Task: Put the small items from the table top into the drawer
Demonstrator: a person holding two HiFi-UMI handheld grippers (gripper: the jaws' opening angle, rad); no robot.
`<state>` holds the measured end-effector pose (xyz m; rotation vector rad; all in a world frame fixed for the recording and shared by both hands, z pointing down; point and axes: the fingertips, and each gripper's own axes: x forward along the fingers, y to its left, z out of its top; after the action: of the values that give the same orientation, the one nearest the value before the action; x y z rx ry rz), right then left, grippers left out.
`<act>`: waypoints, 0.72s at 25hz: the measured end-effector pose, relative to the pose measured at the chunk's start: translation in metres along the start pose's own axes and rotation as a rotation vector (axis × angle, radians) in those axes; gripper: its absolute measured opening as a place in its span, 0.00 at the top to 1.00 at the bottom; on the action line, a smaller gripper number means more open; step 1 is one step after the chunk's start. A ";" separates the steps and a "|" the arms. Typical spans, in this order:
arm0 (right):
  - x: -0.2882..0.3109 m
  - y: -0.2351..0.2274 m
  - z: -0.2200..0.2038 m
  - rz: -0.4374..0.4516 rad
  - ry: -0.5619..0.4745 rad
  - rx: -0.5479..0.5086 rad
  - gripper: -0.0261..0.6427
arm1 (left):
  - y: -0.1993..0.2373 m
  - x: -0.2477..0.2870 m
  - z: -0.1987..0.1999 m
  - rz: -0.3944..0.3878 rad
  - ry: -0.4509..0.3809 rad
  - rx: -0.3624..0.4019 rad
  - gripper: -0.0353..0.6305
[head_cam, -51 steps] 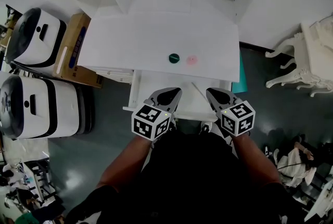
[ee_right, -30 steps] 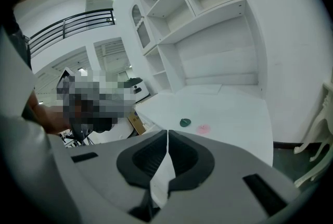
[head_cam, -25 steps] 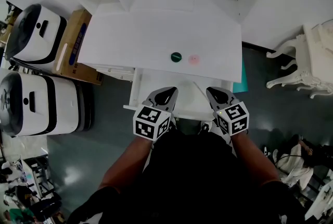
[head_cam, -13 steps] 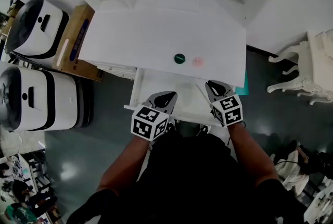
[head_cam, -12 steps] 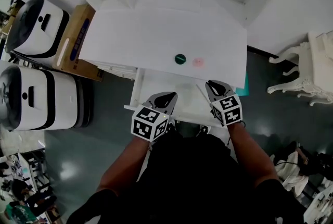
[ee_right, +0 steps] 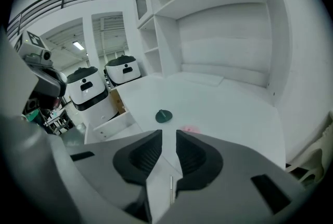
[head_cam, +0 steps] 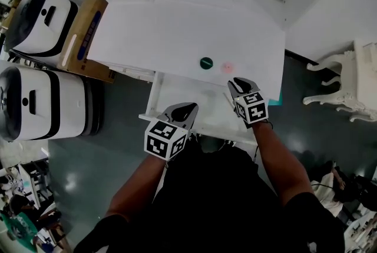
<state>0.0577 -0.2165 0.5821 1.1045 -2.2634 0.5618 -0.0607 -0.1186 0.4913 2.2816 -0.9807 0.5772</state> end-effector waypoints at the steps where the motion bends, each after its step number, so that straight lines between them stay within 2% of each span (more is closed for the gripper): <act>1: 0.006 -0.003 0.000 -0.003 0.006 0.000 0.85 | 0.001 0.000 0.000 0.002 0.000 -0.002 0.94; 11: 0.050 -0.030 0.005 -0.047 0.037 -0.022 0.84 | 0.019 -0.010 -0.003 0.045 0.012 -0.021 0.94; 18: 0.071 -0.042 -0.006 -0.079 0.108 -0.019 0.82 | 0.022 -0.014 -0.007 0.057 0.018 -0.033 0.94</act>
<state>0.0576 -0.2786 0.6373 1.1213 -2.1192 0.5539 -0.0875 -0.1192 0.4962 2.2215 -1.0415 0.6001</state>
